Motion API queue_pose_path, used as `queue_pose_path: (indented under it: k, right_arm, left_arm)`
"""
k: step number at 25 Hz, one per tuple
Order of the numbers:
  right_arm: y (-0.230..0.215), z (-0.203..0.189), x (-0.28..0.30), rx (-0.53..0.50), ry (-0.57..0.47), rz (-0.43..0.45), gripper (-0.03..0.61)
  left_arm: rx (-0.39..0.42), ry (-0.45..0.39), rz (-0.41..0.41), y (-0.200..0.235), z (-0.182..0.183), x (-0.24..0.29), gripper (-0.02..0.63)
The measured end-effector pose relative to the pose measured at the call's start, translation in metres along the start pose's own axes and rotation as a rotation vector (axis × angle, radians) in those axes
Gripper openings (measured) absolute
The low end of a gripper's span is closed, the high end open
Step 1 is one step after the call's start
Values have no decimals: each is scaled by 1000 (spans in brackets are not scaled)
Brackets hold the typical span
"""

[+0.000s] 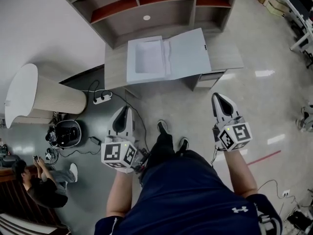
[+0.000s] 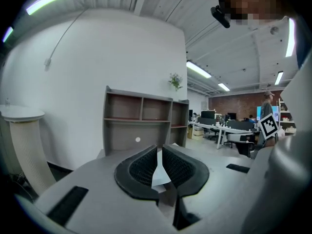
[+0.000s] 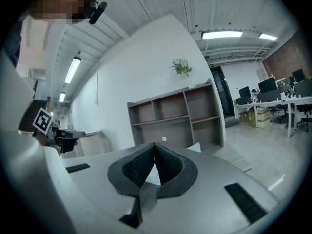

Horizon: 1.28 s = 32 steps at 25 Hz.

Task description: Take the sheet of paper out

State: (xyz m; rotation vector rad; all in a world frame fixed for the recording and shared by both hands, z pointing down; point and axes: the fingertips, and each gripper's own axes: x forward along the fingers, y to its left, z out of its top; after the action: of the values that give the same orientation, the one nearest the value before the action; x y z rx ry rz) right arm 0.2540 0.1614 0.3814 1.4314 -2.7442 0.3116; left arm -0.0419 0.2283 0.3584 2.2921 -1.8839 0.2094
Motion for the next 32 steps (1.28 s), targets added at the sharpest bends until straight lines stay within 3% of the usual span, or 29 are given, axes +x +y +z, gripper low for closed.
queue_pose_path:
  k: [9,18,32]
  right_arm:
    - [-19,-6,49,-6,59,-78,14]
    - [-18,-13,129,33,128,-126,14]
    - [-5,-31,199,71,196,-171,14]
  left_arm:
    - [-28,-17,-76,34,11,70,43]
    - [-60,-8,-111,102,15,131,43]
    - [-105,24,-154,165,4,176,43]
